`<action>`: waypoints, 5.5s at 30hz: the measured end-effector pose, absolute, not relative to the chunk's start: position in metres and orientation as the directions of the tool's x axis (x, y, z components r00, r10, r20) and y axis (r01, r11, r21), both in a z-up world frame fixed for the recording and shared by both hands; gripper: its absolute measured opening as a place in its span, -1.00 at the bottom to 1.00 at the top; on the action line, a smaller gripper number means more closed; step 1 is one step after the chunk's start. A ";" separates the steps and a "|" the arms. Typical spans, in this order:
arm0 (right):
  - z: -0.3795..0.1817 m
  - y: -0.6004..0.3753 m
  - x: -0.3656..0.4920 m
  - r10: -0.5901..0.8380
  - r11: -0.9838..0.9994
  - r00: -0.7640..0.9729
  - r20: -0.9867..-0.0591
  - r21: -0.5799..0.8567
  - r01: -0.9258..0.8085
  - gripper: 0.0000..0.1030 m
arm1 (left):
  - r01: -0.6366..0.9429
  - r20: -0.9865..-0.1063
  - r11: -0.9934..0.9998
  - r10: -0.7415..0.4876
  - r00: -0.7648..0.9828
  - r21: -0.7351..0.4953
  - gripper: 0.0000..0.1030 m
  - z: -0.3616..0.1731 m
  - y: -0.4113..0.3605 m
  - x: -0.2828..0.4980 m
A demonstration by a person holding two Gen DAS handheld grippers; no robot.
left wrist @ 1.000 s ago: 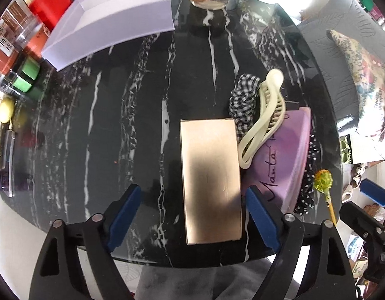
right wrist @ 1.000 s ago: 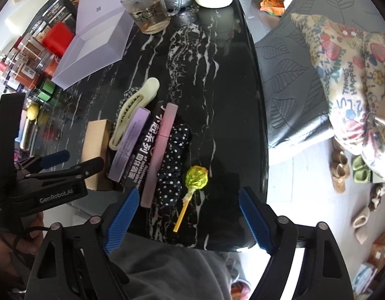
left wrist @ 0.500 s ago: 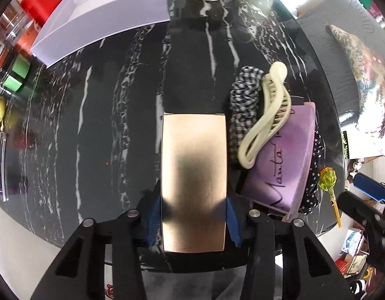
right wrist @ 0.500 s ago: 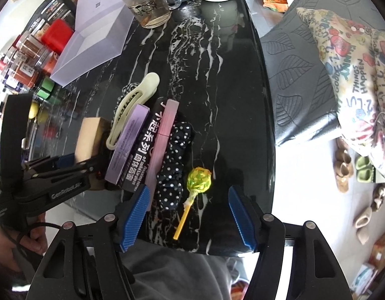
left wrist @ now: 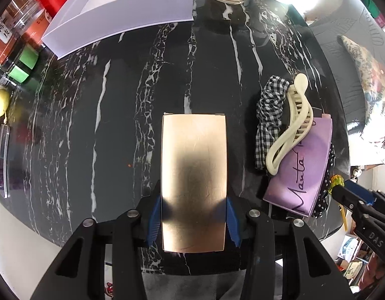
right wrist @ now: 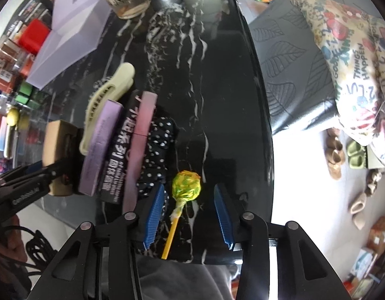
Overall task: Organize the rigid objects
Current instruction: 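Close the right tool on the yellow-green lollipop while left tool lifts the gold box, then carry the gold box and lollipop into the open lavender box with both tools, then open the right tool to drop the lollipop while left tool releases the gold box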
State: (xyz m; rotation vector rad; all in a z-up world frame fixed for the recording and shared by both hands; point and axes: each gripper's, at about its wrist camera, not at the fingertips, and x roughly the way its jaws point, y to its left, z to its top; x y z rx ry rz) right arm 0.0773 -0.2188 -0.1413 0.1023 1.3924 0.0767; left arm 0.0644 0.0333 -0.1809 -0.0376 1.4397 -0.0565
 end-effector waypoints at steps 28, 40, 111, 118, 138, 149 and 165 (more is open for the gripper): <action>-0.072 -0.172 0.064 0.158 0.985 0.292 -0.943 0.127 -0.120 -0.55 | -0.084 -0.963 0.996 -0.010 0.270 -0.034 -0.15 -0.088 0.082 0.054; -0.050 -0.125 0.075 0.225 0.951 0.306 -0.925 0.140 -0.275 -0.54 | -0.176 -0.945 0.984 0.042 0.325 -0.017 -0.15 -0.059 0.116 0.053; -0.090 0.029 0.314 0.170 0.972 0.317 -0.933 0.107 -0.208 -0.54 | 0.057 -0.969 0.993 -0.112 0.222 -0.102 -0.15 -0.136 0.213 0.328; -0.094 0.037 0.338 0.142 0.978 0.371 -0.918 0.071 -0.198 -0.55 | 0.081 -0.966 0.993 -0.106 0.237 -0.089 -0.15 -0.146 0.217 0.351; -0.109 0.056 0.395 0.077 0.983 0.443 -0.893 -0.006 -0.183 -0.54 | 0.036 -0.965 0.997 -0.071 0.251 -0.064 -0.15 -0.166 0.234 0.397; -0.093 0.054 0.385 0.028 0.988 0.484 -0.875 -0.049 -0.146 -0.27 | 0.043 -0.967 0.998 -0.057 0.247 -0.048 -0.12 -0.157 0.225 0.395; -0.048 0.047 0.350 0.047 0.994 0.549 -0.834 -0.013 -0.106 -0.27 | 0.059 -0.933 0.998 -0.022 0.359 -0.001 -0.12 -0.075 0.217 0.374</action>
